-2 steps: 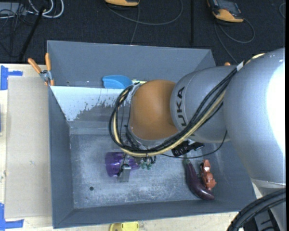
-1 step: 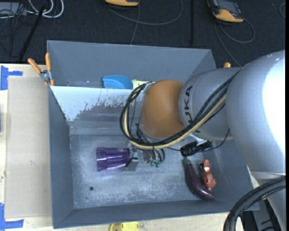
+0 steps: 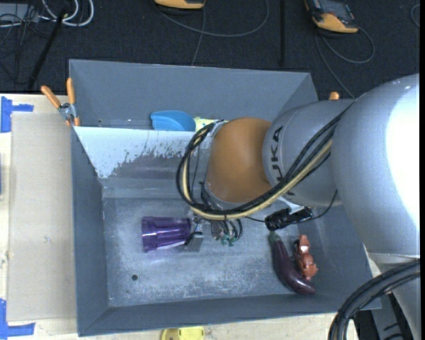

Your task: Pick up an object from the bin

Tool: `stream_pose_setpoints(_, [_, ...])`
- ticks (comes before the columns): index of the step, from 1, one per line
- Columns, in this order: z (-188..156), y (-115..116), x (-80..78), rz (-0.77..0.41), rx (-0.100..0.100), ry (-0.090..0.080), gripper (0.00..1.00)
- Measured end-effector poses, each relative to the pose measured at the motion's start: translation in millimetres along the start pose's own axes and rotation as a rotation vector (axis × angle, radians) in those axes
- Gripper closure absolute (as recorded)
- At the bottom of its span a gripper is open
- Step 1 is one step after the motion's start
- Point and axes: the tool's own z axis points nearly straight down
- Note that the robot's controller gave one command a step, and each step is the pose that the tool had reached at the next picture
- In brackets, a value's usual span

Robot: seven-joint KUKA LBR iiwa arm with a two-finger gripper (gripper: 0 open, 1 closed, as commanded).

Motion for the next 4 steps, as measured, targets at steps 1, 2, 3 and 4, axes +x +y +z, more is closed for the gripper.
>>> stream_pose_setpoints(1, [-37.4,7.5,9.4,0.01,0.003,0.007,1.0])
stream_pose_setpoints(2, [-72.2,26.1,10.9,0.043,0.0,-0.002,1.0])
stream_pose_setpoints(3, [-98.1,26.4,17.3,0.019,0.003,0.004,1.0])
stream_pose_setpoints(4, [-193.6,31.0,-4.8,0.059,0.001,-0.001,1.0])
